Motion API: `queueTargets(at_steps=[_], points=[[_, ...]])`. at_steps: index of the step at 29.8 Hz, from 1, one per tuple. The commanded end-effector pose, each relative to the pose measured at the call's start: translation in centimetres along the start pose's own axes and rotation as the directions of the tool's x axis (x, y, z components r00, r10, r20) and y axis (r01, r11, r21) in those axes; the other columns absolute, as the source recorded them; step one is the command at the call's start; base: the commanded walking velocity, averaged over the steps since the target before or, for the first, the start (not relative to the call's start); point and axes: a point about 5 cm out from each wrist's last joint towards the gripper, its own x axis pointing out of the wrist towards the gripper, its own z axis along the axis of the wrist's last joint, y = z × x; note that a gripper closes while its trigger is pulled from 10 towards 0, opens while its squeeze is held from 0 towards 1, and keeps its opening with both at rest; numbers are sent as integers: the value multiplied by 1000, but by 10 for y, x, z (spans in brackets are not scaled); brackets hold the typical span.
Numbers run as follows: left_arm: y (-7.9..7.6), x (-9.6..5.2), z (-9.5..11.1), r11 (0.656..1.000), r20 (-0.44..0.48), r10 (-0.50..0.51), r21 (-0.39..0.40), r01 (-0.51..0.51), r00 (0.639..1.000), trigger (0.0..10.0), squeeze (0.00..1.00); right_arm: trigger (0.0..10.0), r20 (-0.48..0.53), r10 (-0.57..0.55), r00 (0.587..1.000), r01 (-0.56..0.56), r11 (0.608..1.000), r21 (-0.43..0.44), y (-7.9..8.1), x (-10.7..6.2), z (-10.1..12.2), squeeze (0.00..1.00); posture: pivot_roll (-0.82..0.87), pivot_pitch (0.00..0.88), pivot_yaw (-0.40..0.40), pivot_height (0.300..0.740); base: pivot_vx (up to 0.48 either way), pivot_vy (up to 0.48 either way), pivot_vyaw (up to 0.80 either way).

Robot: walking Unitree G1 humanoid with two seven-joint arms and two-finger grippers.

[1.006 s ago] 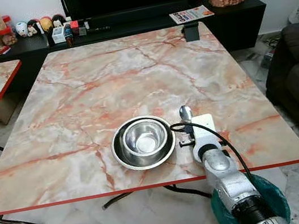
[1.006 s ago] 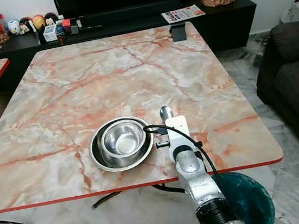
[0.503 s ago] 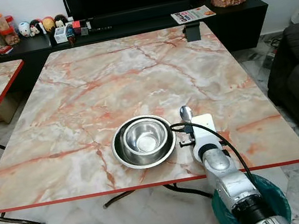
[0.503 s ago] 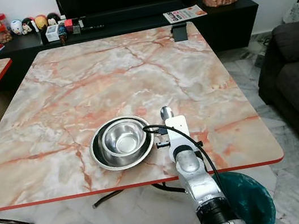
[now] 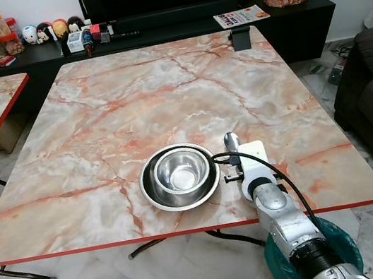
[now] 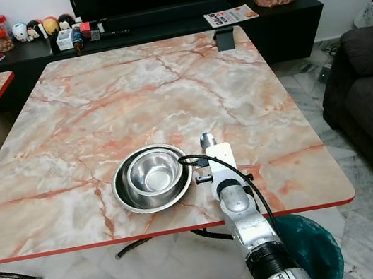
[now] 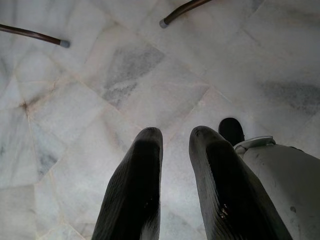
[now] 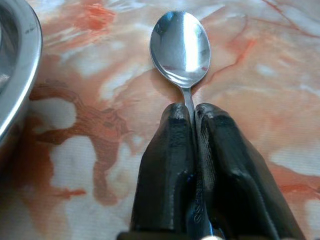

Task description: Setting the table

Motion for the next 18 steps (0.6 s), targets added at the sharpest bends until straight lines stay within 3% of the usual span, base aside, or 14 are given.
queueTargets(at_steps=[1, 11, 15, 16, 18], points=[[2, -2, -8, 1000, -29, 3, 14, -2, 1000, 10000, 0, 10000, -55, 19, 998, -19, 1000, 5, 5, -1, -12, 1000, -8, 60, 40, 740, 0, 0, 0], [3, -2, -7, 1000, -29, 6, 17, -6, 1000, 10000, 0, 10000, -50, 19, 999, -18, 1000, 13, 8, -2, -12, 1000, -8, 60, 40, 740, 0, 0, 0], [3, -2, -8, 1000, -29, 9, 18, -8, 1000, 10000, 0, 10000, 2, 11, 1000, -11, 999, 38, 9, -2, -5, 1000, -5, 60, 41, 740, 0, 0, 0], [3, -2, -7, 1000, -28, 9, 16, -8, 1000, 10000, 0, 10000, 104, 14, 994, -25, 994, 108, 10, -3, 9, 0, -4, 60, 40, 740, 0, 0, 0], [3, -2, -7, 1000, -27, 10, 16, -9, 1000, 10000, 0, 10000, 204, 16, 979, -46, 989, 140, 10, -6, 23, 0, -4, 60, 40, 740, 0, 0, 0]])
